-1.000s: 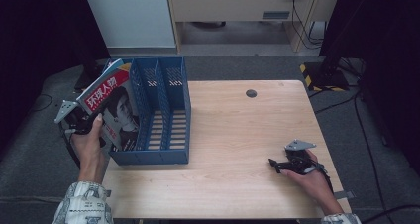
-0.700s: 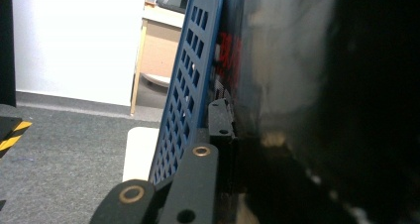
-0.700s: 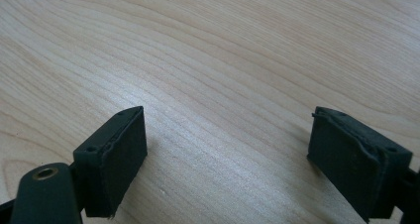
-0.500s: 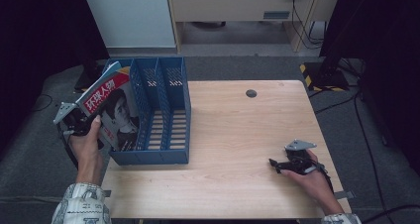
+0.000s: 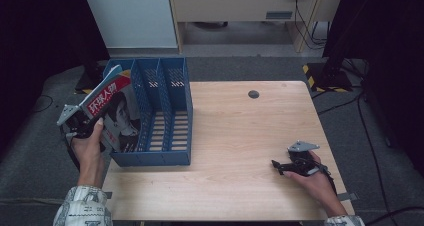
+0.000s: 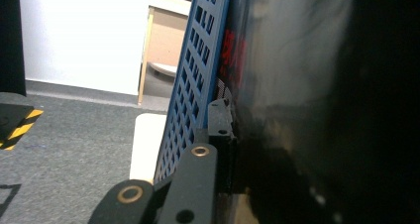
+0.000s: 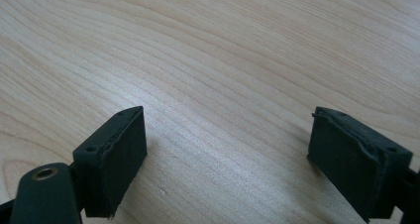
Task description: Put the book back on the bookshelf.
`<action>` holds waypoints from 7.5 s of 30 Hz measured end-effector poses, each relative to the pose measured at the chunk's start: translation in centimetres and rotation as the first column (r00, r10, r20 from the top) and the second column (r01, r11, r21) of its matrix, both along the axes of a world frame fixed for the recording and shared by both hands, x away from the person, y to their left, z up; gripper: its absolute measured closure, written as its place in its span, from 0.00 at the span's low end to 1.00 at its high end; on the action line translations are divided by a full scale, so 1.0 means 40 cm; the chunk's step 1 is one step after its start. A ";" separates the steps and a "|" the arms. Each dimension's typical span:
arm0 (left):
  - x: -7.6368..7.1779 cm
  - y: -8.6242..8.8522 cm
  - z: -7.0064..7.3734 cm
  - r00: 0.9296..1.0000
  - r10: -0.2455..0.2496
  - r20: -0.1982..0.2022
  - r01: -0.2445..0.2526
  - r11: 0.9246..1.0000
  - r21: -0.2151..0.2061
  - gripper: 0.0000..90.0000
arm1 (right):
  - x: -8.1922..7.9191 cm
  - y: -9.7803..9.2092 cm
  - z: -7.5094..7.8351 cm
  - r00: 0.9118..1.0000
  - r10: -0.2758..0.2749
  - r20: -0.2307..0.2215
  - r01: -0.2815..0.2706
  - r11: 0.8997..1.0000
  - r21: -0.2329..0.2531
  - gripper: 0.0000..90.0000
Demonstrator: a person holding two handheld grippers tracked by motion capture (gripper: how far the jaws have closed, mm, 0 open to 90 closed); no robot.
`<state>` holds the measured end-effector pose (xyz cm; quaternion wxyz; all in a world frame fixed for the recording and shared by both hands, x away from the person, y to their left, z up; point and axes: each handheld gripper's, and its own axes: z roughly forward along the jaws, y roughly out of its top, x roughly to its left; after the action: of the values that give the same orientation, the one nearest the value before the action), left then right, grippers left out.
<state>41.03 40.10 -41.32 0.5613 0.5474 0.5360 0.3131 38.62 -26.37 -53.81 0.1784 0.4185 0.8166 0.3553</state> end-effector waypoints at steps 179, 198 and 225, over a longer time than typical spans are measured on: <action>-0.053 -0.081 0.268 0.992 -0.083 0.091 0.058 0.965 0.254 0.24 | -0.002 0.001 0.000 1.000 -0.005 -0.002 0.005 1.000 0.002 0.17; -0.014 -0.212 0.227 0.976 -0.219 0.002 0.210 0.940 0.269 0.10 | -0.002 0.001 0.000 1.000 -0.004 -0.001 0.004 1.000 0.001 0.16; 0.030 -0.349 0.113 0.932 -0.335 -0.138 0.361 0.894 0.265 0.04 | -0.002 0.001 -0.001 1.000 -0.006 -0.001 0.006 1.000 0.001 0.16</action>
<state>42.22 26.12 -36.81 0.4987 0.7232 0.4027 0.2571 38.53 -26.31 -53.83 0.1790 0.4210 0.8153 0.3549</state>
